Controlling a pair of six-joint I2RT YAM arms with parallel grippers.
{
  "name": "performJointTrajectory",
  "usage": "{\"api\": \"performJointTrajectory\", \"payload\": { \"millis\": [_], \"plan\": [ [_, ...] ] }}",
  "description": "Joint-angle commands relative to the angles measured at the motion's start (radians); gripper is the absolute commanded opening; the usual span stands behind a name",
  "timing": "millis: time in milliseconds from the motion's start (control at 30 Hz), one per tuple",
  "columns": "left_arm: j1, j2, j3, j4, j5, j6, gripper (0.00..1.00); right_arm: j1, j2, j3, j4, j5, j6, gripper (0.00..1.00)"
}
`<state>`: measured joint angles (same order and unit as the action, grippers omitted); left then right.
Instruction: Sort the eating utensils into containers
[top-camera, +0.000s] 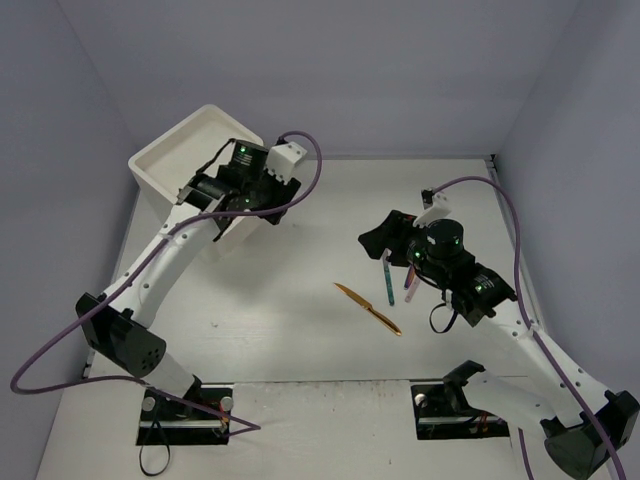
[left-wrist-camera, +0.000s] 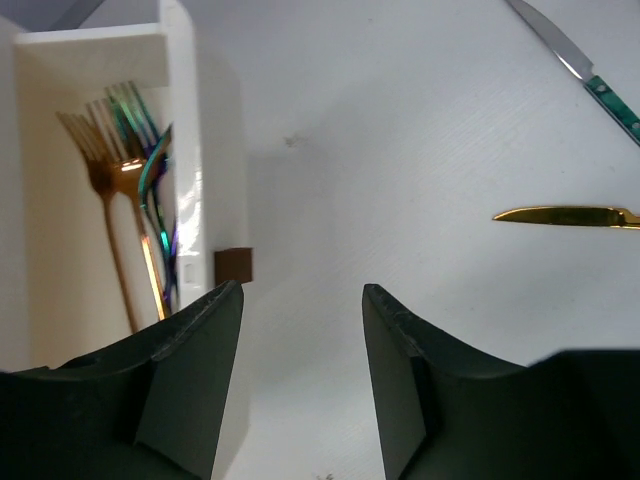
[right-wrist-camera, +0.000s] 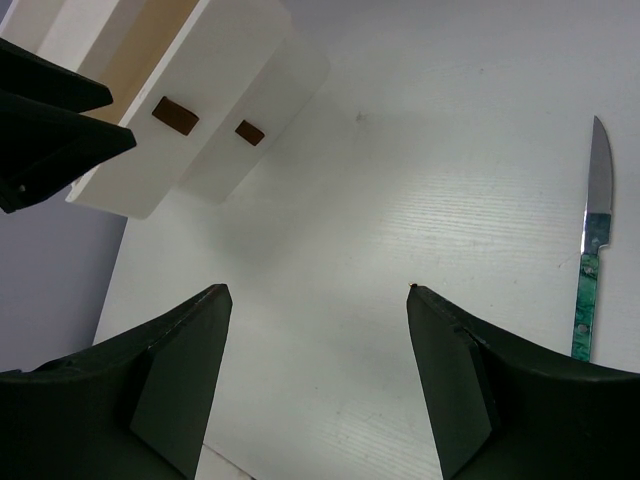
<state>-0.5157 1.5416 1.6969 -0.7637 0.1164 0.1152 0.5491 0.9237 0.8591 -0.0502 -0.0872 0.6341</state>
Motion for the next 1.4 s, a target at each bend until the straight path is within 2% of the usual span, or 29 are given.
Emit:
{"api": "performJointTrajectory", "payload": {
  "millis": [0,133,400,733,1200,1367],
  "plan": [
    [-0.036,0.032,0.006,0.069,0.012,-0.07,0.46,-0.008,-0.014,-0.002,0.053,-0.009,-0.002,0.68],
    [-0.055,0.091,0.015,0.081,-0.023,-0.104,0.45,-0.007,-0.023,-0.013,0.053,-0.01,-0.001,0.68],
    [-0.038,0.143,0.014,0.075,-0.263,-0.085,0.45,-0.024,-0.036,-0.028,0.053,-0.013,-0.008,0.69],
    [-0.02,0.157,0.029,0.075,-0.492,-0.001,0.45,-0.045,-0.032,-0.043,0.052,-0.026,-0.013,0.69],
    [0.054,0.208,0.049,0.081,-0.553,0.022,0.45,-0.074,-0.046,-0.051,0.053,-0.046,-0.017,0.69],
    [0.081,0.213,0.053,0.086,-0.571,0.034,0.51,-0.078,-0.036,-0.047,0.052,-0.058,-0.018,0.69]
  ]
}}
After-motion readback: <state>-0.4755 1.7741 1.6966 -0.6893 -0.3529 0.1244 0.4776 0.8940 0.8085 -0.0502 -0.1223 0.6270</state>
